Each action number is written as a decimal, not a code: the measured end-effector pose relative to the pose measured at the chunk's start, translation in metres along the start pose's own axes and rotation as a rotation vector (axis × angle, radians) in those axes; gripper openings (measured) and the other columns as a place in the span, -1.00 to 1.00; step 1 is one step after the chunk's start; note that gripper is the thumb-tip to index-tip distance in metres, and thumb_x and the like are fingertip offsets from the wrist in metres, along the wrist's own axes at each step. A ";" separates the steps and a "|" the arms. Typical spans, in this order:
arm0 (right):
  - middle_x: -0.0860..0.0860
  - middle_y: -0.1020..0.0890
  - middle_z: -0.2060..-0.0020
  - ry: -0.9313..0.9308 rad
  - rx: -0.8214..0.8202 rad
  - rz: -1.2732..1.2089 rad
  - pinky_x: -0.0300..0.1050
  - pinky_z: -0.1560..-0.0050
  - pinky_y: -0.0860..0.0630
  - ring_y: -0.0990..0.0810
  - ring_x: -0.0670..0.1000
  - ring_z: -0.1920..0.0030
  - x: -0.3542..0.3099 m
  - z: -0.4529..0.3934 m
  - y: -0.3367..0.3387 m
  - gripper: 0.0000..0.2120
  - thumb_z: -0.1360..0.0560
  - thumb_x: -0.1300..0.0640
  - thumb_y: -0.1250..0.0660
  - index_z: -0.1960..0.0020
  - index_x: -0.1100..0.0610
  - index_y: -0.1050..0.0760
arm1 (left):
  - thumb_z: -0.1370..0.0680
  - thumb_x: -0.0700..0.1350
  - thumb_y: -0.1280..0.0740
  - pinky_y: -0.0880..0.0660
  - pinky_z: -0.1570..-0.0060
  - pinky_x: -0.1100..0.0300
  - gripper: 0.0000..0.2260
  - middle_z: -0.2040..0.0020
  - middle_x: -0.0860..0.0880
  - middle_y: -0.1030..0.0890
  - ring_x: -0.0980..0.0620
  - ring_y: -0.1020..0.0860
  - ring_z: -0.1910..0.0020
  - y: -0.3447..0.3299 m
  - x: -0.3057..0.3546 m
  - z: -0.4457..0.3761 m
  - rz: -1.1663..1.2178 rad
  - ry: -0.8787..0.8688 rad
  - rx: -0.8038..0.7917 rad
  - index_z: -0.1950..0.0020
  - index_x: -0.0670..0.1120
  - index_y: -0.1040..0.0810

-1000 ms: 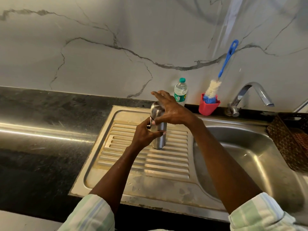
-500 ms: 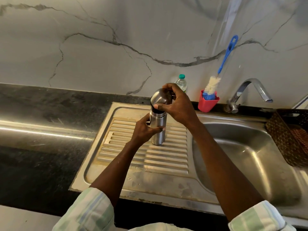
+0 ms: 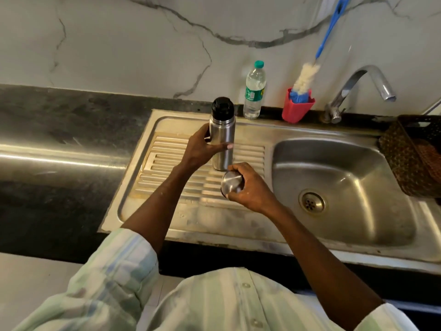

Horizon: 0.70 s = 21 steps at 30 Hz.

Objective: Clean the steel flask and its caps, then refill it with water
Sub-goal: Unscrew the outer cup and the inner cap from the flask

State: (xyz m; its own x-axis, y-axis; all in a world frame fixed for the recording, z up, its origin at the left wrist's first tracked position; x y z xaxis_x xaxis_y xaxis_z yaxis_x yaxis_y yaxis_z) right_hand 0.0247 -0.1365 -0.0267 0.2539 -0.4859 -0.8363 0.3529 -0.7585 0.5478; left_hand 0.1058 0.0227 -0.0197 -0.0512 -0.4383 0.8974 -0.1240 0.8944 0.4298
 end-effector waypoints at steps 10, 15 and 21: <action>-0.01 -0.46 -0.12 -0.011 -0.147 0.130 -0.54 0.04 -0.30 -0.44 -0.09 -0.06 0.026 0.018 -0.041 -0.49 -0.30 0.23 -0.52 -0.22 0.16 -0.48 | -0.30 0.10 -0.61 -0.56 -0.16 0.14 -0.30 -0.21 -0.02 -0.62 0.05 -0.59 -0.15 -0.003 0.001 0.003 0.017 0.005 -0.027 -0.37 -0.08 -0.48; -0.07 -0.41 -0.13 -0.066 -0.189 0.160 -0.23 -0.08 -0.46 -0.44 -0.07 -0.09 0.034 0.018 -0.047 -0.45 -0.32 0.22 -0.51 -0.27 0.11 -0.42 | -0.32 0.08 -0.61 -0.55 -0.18 0.13 -0.30 -0.23 -0.04 -0.61 0.03 -0.58 -0.17 -0.002 0.002 0.004 0.017 0.001 -0.025 -0.38 -0.09 -0.47; 0.02 -0.35 -0.34 -0.107 -0.267 0.143 -0.06 -0.29 -0.44 -0.39 -0.01 -0.29 0.043 0.021 -0.054 -0.24 -0.30 0.15 -0.55 -0.43 0.08 -0.32 | -0.32 0.08 -0.61 -0.56 -0.18 0.12 -0.29 -0.23 -0.04 -0.61 0.03 -0.59 -0.16 -0.003 -0.001 0.003 0.022 0.019 -0.024 -0.38 -0.10 -0.47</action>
State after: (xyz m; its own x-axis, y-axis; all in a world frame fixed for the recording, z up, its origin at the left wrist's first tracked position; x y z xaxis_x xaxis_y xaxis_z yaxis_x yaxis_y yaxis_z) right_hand -0.0018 -0.1256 -0.0930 0.2266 -0.6335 -0.7398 0.5477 -0.5452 0.6346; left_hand 0.1030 0.0204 -0.0220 -0.0347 -0.4165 0.9085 -0.0989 0.9060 0.4116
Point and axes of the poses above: each hand's wrist, its own z-axis away from the middle knuckle, its own y-axis out of the back of the hand, x = y × z, the point moved 10 cm from there along -z, towards the middle knuckle
